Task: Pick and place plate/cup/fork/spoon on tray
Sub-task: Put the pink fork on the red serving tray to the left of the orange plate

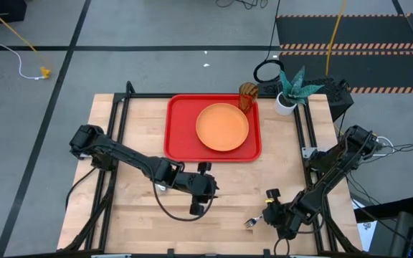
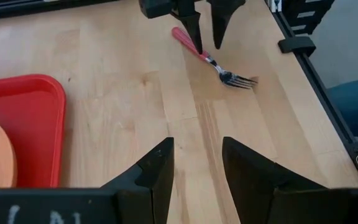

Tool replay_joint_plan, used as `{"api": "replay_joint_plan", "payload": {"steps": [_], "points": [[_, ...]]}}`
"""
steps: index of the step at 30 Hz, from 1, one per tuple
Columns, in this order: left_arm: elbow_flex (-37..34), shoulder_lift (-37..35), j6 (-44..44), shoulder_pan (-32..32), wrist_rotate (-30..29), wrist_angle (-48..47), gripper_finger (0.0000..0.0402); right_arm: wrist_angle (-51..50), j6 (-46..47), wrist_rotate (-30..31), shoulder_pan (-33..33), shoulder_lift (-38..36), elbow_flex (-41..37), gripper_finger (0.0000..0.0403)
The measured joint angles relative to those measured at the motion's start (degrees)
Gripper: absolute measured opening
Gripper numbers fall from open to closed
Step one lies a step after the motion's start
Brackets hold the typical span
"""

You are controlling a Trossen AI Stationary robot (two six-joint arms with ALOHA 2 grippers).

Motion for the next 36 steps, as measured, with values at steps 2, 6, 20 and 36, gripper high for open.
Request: {"api": "replay_joint_plan", "payload": {"steps": [2,6,20,36], "points": [[0.00,0.00,-0.61,0.00,-0.09,-0.02,0.0138,0.65,0.24,0.00,0.00,0.00,-0.59,0.0120],[0.00,0.00,-1.57,0.00,-0.09,-0.04,0.0138,2.54,0.02,0.00,0.00,0.00,-0.79,0.0098],[0.00,0.00,-3.49,-0.02,-0.09,-0.36,0.0138,4.17,-3.90,-0.02,-0.07,0.00,-1.20,0.0097],[0.00,0.00,-2.03,-0.02,-0.20,-0.42,0.0138,6.13,-6.05,1.71,-0.11,2.09,-2.65,0.0121]]}}
